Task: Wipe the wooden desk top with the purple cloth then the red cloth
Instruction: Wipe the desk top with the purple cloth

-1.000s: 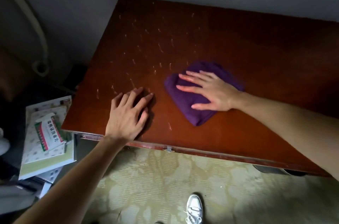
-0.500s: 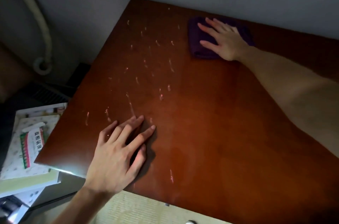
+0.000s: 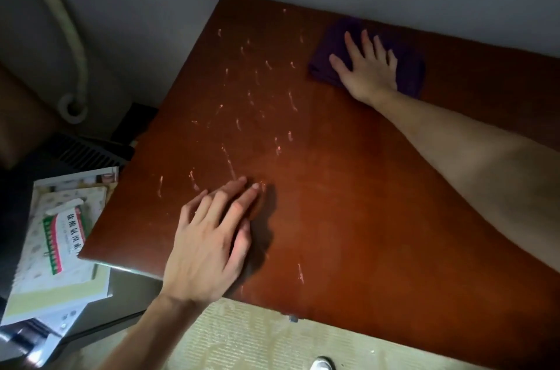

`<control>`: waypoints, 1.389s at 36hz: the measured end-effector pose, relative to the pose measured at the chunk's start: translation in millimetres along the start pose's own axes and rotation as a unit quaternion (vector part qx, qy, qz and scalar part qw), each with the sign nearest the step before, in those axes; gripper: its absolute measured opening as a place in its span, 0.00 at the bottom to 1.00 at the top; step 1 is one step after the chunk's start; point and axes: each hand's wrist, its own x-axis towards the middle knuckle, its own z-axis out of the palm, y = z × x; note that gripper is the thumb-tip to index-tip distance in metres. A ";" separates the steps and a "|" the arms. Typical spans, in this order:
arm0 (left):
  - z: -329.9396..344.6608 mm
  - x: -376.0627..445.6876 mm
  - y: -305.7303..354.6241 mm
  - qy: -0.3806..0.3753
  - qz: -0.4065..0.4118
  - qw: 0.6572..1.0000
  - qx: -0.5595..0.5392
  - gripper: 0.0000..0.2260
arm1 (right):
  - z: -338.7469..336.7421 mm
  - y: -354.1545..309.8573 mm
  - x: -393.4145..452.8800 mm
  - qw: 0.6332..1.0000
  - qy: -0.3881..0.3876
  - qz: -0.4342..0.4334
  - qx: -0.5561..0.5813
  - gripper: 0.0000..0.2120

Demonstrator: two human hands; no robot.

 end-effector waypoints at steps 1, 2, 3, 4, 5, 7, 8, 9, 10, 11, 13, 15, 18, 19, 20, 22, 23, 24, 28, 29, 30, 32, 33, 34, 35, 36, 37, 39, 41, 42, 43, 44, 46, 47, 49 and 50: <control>0.1 -0.7 0.5 0.014 -0.011 1.000 -0.010 0.23 | 1.9 -3.3 -14.3 1.000 0.002 -0.007 -0.002 0.35; 0.2 -1.4 0.9 0.027 -0.020 0.999 -0.014 0.23 | 4.4 -7.2 -30.6 1.000 0.003 -0.016 -0.004 0.35; 0.6 -2.3 1.2 0.037 -0.024 0.999 -0.015 0.22 | 7.5 -11.3 -48.9 1.000 0.005 -0.025 -0.007 0.35; 1.2 -2.7 1.4 0.044 -0.025 0.999 -0.015 0.22 | 10.9 -15.6 -69.0 0.999 0.006 -0.034 -0.010 0.34; 1.5 -3.2 1.2 0.048 -0.027 0.998 -0.016 0.21 | 14.8 -20.3 -90.4 0.999 0.008 -0.044 -0.013 0.34; 1.8 -4.1 0.7 0.056 -0.025 0.998 -0.021 0.20 | 23.8 -29.6 -137.7 0.998 0.015 -0.064 -0.018 0.35; 1.6 -4.4 0.4 0.065 -0.020 0.997 -0.023 0.19 | 28.9 -34.9 -162.2 0.997 0.020 -0.074 -0.021 0.36; 1.2 -4.7 -0.1 0.074 -0.013 0.997 -0.024 0.18 | 34.1 -41.1 -186.3 0.996 0.027 -0.084 -0.022 0.36; 0.6 -5.0 -0.4 0.081 -0.005 0.996 -0.028 0.17 | 38.9 -48.3 -209.3 0.995 0.032 -0.093 -0.022 0.36; -0.1 -5.8 -0.4 0.086 0.003 0.996 -0.034 0.17 | 43.2 -55.4 -231.5 0.994 0.034 -0.099 -0.023 0.35; -1.1 -8.5 -1.7 0.096 0.016 0.994 -0.053 0.15 | 49.3 -70.1 -272.5 0.994 0.032 -0.101 -0.028 0.35; -3.5 -9.8 -4.7 0.110 0.012 0.991 -0.081 0.14 | 52.8 -84.6 -306.9 0.994 0.030 -0.102 -0.030 0.34; -11.0 -9.6 -13.4 0.116 -0.017 0.987 -0.109 0.13 | 56.3 -100.8 -344.6 0.992 0.020 -0.123 -0.036 0.34; -14.2 -11.1 -18.6 0.112 -0.019 0.988 -0.105 0.13 | 57.4 -104.4 -353.2 0.990 0.019 -0.132 -0.039 0.35; -17.7 -13.7 -25.2 0.106 -0.016 0.990 -0.095 0.13 | 58.3 -106.9 -359.5 0.989 0.017 -0.142 -0.043 0.35; -25.2 -19.8 -42.0 0.097 0.000 0.993 -0.070 0.13 | 58.5 -108.7 -366.2 0.985 0.007 -0.162 -0.055 0.35; -28.9 -22.2 -52.2 0.093 0.010 0.994 -0.054 0.14 | 57.8 -108.2 -366.3 0.983 0.005 -0.172 -0.063 0.36; -32.3 -23.8 -62.4 0.086 0.019 0.996 -0.034 0.15 | 56.7 -106.6 -364.5 0.980 0.002 -0.186 -0.071 0.36; -45.9 -16.6 -98.4 0.041 0.045 0.998 0.029 0.18 | 47.1 -93.4 -343.3 0.957 -0.038 -0.273 -0.084 0.37; -48.9 -13.0 -104.5 0.032 0.048 0.998 0.039 0.19 | 43.3 -90.5 -335.4 0.950 -0.049 -0.297 -0.083 0.37; -50.9 -9.1 -109.6 0.023 0.048 0.997 0.046 0.19 | 39.6 -88.1 -326.4 0.942 -0.060 -0.321 -0.080 0.37; -51.2 -3.5 -117.2 0.010 0.040 0.998 0.045 0.20 | 33.7 -83.7 -305.7 0.925 -0.078 -0.364 -0.076 0.36; -49.7 -2.6 -119.1 0.007 0.033 0.999 0.039 0.20 | 31.7 -81.8 -294.1 0.917 -0.081 -0.382 -0.076 0.36; -47.7 -2.7 -119.7 0.004 0.028 0.999 0.036 0.20 | 30.3 -80.0 -281.6 0.911 -0.082 -0.398 -0.077 0.35; -45.5 -3.7 -119.7 0.000 0.028 0.999 0.036 0.20 | 29.7 -78.1 -267.8 0.904 -0.082 -0.412 -0.081 0.35; -43.8 -4.8 -119.5 -0.005 0.031 0.999 0.038 0.20 | 28.9 -76.5 -253.5 0.898 -0.081 -0.424 -0.085 0.35; -42.7 -5.2 -119.3 -0.010 0.034 0.999 0.039 0.20 | 28.2 -75.0 -238.1 0.894 -0.079 -0.432 -0.088 0.35; -42.2 -4.8 -119.0 -0.016 0.036 0.999 0.035 0.20 | 25.9 -72.1 -204.9 0.890 -0.070 -0.442 -0.087 0.35; -43.6 -4.3 -119.7 -0.019 0.032 0.999 0.031 0.20 | 24.2 -70.0 -170.0 0.896 -0.062 -0.433 -0.078 0.35; -44.6 -4.0 -119.1 -0.021 0.028 0.999 0.028 0.20 | 23.3 -68.7 -152.6 0.902 -0.057 -0.421 -0.075 0.35; -45.3 -3.7 -118.1 -0.022 0.026 0.999 0.026 0.20 | 22.3 -67.4 -135.2 0.909 -0.050 -0.407 -0.073 0.35; -46.2 -4.0 -117.4 -0.023 0.025 0.999 0.024 0.20 | 21.3 -66.7 -117.9 0.916 -0.045 -0.392 -0.073 0.34; -47.5 -5.0 -116.3 -0.029 0.024 0.999 0.019 0.20 | 19.2 -65.7 -85.9 0.926 -0.039 -0.369 -0.075 0.33; -47.9 -4.8 -116.6 -0.033 0.022 0.999 0.018 0.20 | 18.3 -64.8 -70.7 0.929 -0.038 -0.361 -0.075 0.33; -48.5 -3.0 -118.0 -0.040 0.017 0.999 0.014 0.20 | 15.0 -63.3 -40.7 0.932 -0.037 -0.353 -0.073 0.33; -48.8 -2.4 -117.8 -0.044 0.015 0.999 0.008 0.21 | 13.1 -63.5 -26.0 0.933 -0.037 -0.350 -0.070 0.33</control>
